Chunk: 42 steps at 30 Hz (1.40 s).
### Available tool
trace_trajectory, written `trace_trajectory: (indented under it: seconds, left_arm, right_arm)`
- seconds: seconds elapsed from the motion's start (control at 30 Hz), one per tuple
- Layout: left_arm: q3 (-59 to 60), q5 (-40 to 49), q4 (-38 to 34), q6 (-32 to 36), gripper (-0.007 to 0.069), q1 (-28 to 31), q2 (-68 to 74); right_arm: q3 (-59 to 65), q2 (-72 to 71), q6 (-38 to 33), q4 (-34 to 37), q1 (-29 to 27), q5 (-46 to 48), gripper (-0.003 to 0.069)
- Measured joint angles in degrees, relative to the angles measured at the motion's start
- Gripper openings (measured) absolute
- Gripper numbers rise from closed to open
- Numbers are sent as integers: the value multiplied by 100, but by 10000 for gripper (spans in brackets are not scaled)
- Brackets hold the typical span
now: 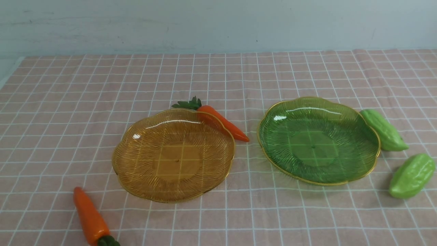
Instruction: Put different types of vegetables on the plate.
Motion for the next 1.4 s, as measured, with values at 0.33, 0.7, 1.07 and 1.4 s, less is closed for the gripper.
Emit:
trace_trajectory:
  seconds: [0.33,0.7,1.07,1.4]
  left_arm:
    - [-3181,3346,450,1712,-4,0,3277]
    - [-4533,6678,799,1454,-4,595,6790]
    - [-4573,7209,801,1371,8,1721,8009]
    - [-4582,7181,1230,1226,211,1534,8568]
  right_arm:
    - [28,0,1033,2552,0,-1225,-17]
    - [35,0,1220,4375,0,-2041,-17]
    - [-2505,981,-422,3043,0,115,-17]
    - [-5081,3924,-922,1080,0,4224,-17]
